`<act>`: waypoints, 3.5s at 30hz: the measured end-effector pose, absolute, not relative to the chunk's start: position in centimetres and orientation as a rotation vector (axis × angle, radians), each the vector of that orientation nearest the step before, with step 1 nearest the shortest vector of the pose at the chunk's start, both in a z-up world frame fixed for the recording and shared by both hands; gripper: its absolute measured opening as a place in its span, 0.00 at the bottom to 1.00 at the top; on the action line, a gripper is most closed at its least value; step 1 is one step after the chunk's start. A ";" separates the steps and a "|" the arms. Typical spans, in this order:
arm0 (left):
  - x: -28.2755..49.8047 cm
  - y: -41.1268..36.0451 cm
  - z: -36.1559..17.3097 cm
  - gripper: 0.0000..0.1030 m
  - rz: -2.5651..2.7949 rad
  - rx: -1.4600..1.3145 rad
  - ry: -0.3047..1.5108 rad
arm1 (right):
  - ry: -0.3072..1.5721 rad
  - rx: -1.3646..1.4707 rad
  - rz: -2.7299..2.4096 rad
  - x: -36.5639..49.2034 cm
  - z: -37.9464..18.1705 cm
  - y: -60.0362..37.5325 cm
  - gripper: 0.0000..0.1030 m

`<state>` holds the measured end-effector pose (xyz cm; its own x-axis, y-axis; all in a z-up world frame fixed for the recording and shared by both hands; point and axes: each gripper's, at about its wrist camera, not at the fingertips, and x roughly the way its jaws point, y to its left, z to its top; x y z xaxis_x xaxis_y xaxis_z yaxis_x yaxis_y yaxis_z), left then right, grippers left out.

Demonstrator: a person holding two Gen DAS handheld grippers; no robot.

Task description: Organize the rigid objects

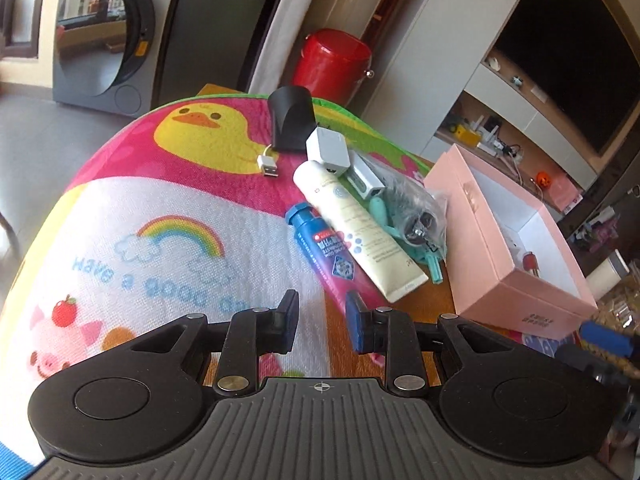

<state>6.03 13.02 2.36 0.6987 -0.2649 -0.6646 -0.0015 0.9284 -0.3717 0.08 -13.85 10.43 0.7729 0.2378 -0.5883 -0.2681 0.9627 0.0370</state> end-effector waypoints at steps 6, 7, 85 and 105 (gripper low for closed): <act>10.9 12.6 3.0 0.31 -0.076 -0.434 0.790 | 0.672 -0.036 0.283 -0.6 9.1 -13.5 0.73; 11.7 12.5 3.1 0.32 -0.066 -0.445 0.793 | 0.661 -0.046 0.282 -0.8 9.2 -13.5 0.73; 14.6 4.5 2.5 0.24 -0.470 -0.267 0.858 | 0.709 0.005 0.187 -4.2 4.6 -18.5 0.46; 0.3 6.8 1.8 0.33 -0.391 0.104 0.796 | 0.715 0.003 0.219 -3.9 4.7 -18.1 0.67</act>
